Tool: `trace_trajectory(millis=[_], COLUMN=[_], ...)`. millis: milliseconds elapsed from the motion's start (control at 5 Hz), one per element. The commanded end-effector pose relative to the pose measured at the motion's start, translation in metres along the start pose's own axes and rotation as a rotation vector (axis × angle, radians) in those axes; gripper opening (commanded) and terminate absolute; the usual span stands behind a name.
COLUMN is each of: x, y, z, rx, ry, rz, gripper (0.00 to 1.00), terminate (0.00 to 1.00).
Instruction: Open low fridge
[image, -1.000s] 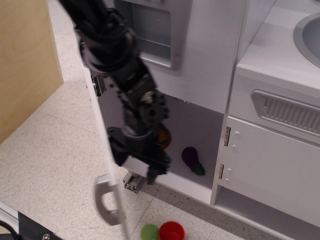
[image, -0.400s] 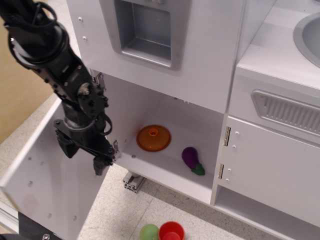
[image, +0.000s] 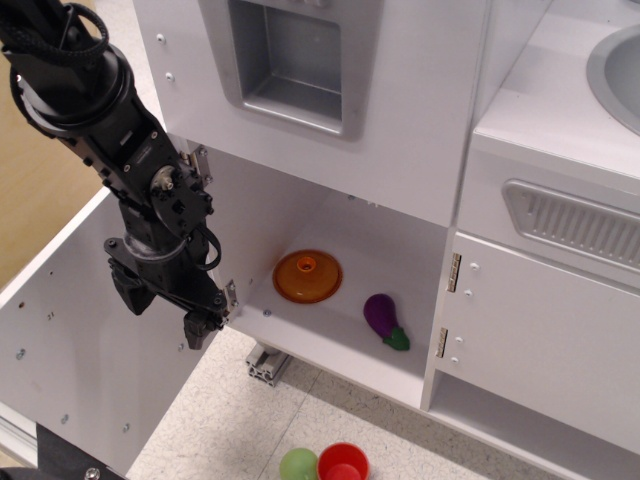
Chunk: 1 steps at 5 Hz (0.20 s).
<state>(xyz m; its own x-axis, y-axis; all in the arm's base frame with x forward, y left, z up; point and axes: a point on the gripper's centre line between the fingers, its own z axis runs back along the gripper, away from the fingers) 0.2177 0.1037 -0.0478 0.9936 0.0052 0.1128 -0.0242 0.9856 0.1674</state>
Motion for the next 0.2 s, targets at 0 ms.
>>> trace_trajectory(millis=[0], x=[0.0009], y=[0.0053], z=[0.0143], rx=[0.017], ry=[-0.039], rz=[0.006], gripper=[1.0], terminate=[1.0])
